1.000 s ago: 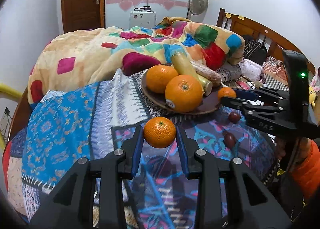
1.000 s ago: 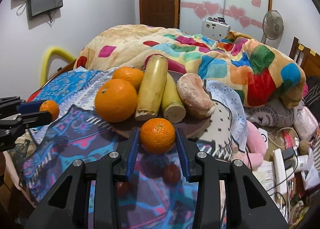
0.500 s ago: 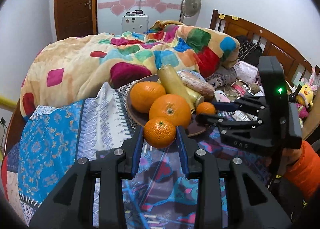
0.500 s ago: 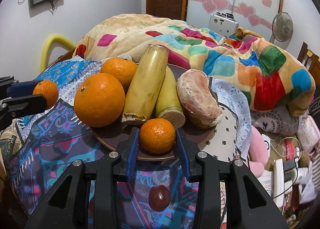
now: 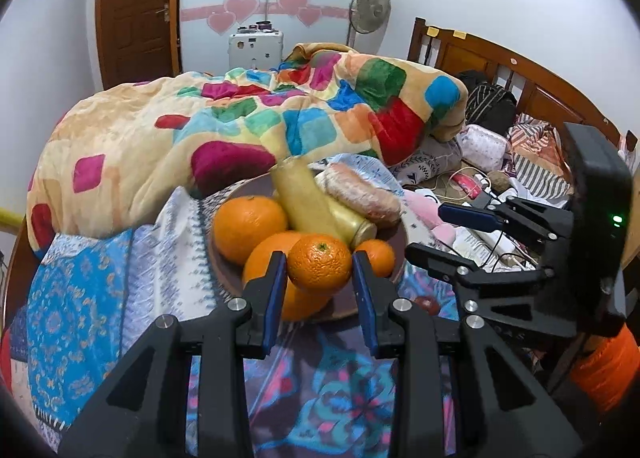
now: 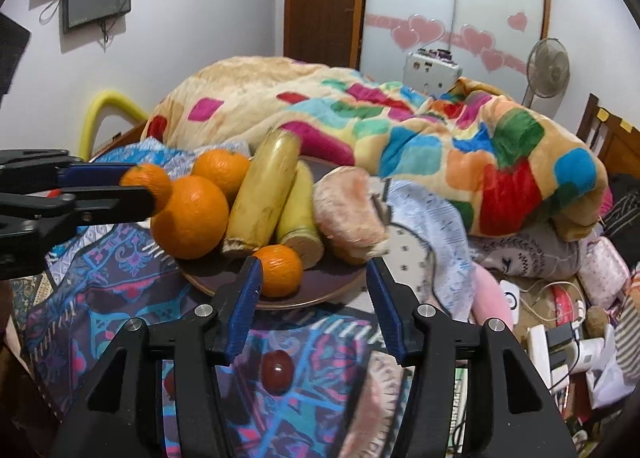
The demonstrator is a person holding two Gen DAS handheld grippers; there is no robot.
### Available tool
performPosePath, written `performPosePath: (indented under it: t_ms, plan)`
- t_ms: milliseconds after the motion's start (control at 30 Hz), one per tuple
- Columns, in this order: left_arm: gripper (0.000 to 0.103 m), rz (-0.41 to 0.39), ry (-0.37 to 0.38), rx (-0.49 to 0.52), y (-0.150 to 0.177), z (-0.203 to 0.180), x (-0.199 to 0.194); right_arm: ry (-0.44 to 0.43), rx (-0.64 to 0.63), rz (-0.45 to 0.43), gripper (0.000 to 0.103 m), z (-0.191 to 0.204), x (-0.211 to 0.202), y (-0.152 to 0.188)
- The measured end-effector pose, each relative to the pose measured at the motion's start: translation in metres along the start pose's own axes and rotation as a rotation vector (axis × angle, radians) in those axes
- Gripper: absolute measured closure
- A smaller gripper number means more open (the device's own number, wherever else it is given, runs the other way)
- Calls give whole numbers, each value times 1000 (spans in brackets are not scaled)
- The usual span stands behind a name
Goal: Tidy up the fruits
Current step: 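Carry the mandarins to the plate with both grippers and open them, then grasp a brown date from the cloth with each gripper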
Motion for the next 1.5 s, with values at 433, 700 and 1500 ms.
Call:
performPosePath:
  t_ms: [433,700,1500]
  plan:
    - [70,46,-39,68,-21,-30,49,7,92,-42,48,-37,1,8]
    - [70,86,-48,75,-17,-32,76,5,91,-27,48,-44,8,15]
    - [34,-19,-107,0,8,-2,-10,-46,48,29,48,-2,-11,34]
Point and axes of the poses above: each gripper's, at about its wrist camera, not at the fingertips, and x roughly the way its jaws point, z to its left, y to its underside, the point moved 5 cm from there along x, roughly the way its jaws point, and after that the axes turned 1 degree about z, right-handed, at the moved point
